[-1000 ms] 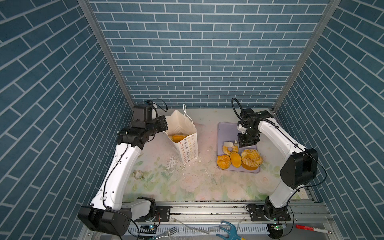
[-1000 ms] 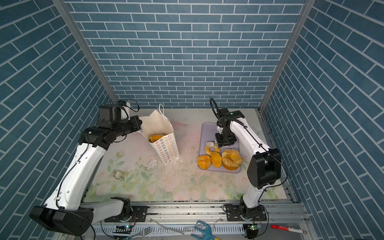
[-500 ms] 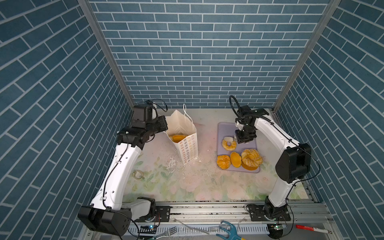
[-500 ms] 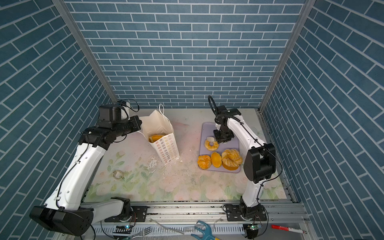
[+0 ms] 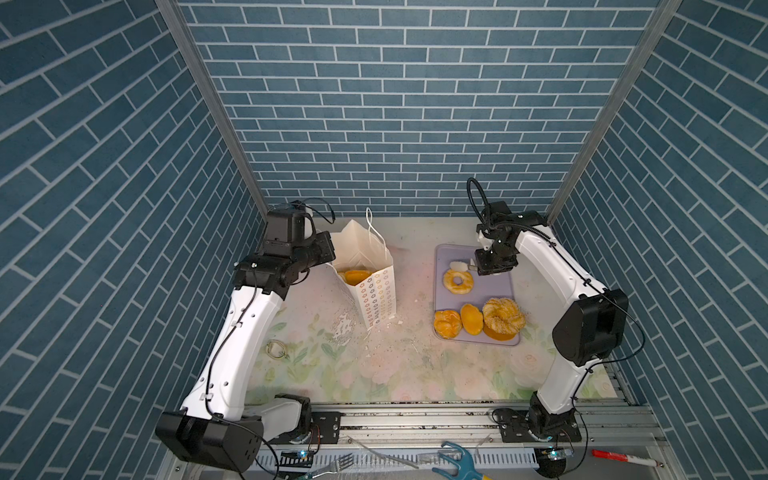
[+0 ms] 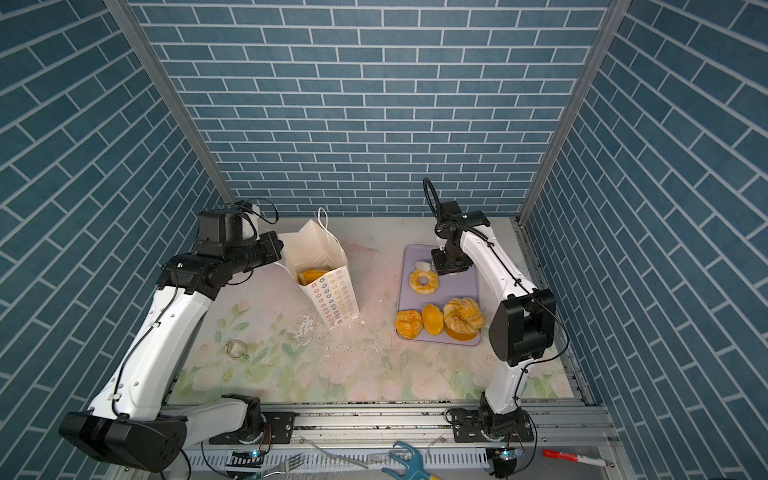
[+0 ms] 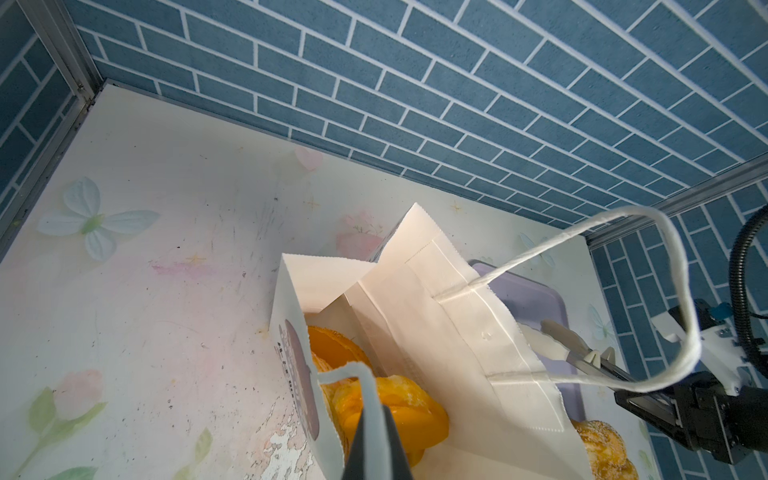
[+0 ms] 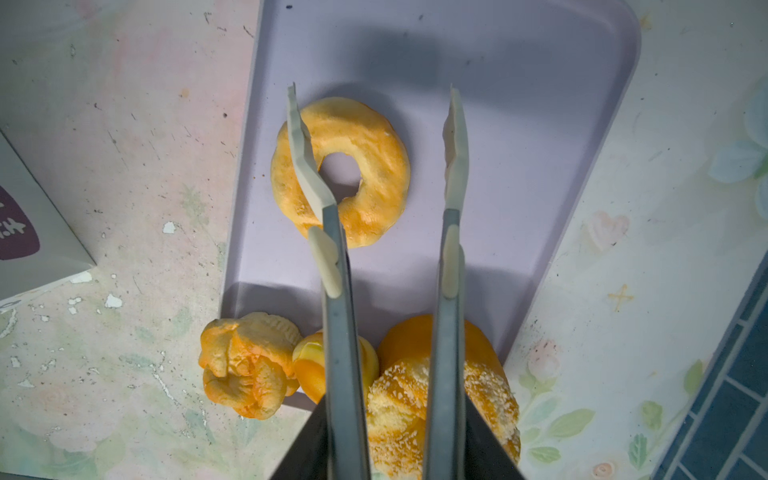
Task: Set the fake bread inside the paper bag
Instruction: 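Lower the tongs onto the ring bun and close them, right gripper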
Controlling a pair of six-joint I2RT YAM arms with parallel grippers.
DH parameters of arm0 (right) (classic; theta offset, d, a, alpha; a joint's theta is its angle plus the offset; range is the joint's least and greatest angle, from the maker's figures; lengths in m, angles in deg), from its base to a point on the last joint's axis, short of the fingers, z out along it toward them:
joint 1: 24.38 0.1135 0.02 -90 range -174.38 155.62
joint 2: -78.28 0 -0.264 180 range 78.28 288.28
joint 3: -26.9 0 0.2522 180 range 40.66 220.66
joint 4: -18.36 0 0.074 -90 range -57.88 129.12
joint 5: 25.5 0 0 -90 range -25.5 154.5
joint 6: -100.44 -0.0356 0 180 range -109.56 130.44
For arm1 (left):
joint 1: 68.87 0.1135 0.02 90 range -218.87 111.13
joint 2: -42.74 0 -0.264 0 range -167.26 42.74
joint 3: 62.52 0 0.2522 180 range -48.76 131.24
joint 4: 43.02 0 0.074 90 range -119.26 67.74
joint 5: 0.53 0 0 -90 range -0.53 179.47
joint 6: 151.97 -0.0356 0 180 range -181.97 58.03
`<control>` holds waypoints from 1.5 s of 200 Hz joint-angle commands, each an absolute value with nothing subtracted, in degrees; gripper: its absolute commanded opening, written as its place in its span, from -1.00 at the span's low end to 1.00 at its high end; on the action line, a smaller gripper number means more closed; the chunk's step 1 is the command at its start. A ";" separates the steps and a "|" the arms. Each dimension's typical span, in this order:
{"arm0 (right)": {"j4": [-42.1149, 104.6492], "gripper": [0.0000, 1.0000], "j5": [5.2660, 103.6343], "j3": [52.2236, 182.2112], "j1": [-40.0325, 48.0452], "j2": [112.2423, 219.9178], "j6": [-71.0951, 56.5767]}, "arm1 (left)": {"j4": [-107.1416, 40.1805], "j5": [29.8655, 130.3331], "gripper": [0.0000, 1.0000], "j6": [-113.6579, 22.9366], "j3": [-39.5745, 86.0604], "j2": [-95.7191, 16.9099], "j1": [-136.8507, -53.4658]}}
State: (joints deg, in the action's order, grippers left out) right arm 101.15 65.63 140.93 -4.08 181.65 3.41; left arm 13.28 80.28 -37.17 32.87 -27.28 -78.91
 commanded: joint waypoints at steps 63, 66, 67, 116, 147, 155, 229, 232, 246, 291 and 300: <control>99.54 -0.22 65.24 134.00 -4.34 180.52 2.26 | 13.63 80.39 -1.00 -37.72 32.33 -26.59 -79.24; 99.53 -0.22 65.21 134.00 -4.34 180.72 2.27 | 13.66 80.40 -1.00 -37.74 32.42 -26.61 -79.24; 99.49 -0.22 65.25 134.00 -4.34 180.74 2.27 | 13.65 80.41 -1.00 -37.73 32.43 -26.56 -79.24; 98.83 -0.35 64.46 133.33 -4.29 181.33 2.35 | 13.70 80.46 -1.00 -37.56 32.29 -26.45 -79.29; 98.47 -0.43 64.13 132.99 -4.34 181.07 2.42 | 13.68 80.38 -1.00 -37.54 32.47 -26.76 -79.25; 98.43 -0.46 64.66 133.08 -4.34 180.81 2.33 | 13.65 80.25 -1.00 -37.56 32.48 -26.84 -79.31; 97.52 -0.56 68.01 134.82 -4.42 176.38 1.44 | 13.80 80.15 -1.00 -37.64 32.92 -26.92 -79.25; 97.34 -0.56 68.02 134.81 -4.43 176.04 1.35 | 13.80 80.15 -1.00 -37.65 32.97 -26.91 -79.25; 96.94 -0.57 68.23 135.34 -4.44 174.38 1.04 | 13.77 80.15 -1.00 -37.63 32.96 -26.91 -79.24; 97.15 -0.57 69.45 137.78 -4.36 169.19 0.55 | 13.30 79.54 -1.00 -37.38 32.96 -26.90 -79.27; 96.83 -0.58 69.77 137.98 -4.34 168.01 0.58 | 13.36 79.54 -1.00 -37.36 32.90 -26.83 -79.26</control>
State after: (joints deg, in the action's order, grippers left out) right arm 97.59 67.70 135.34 -4.21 172.43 2.74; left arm 13.28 80.10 -37.15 32.87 -27.28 -78.91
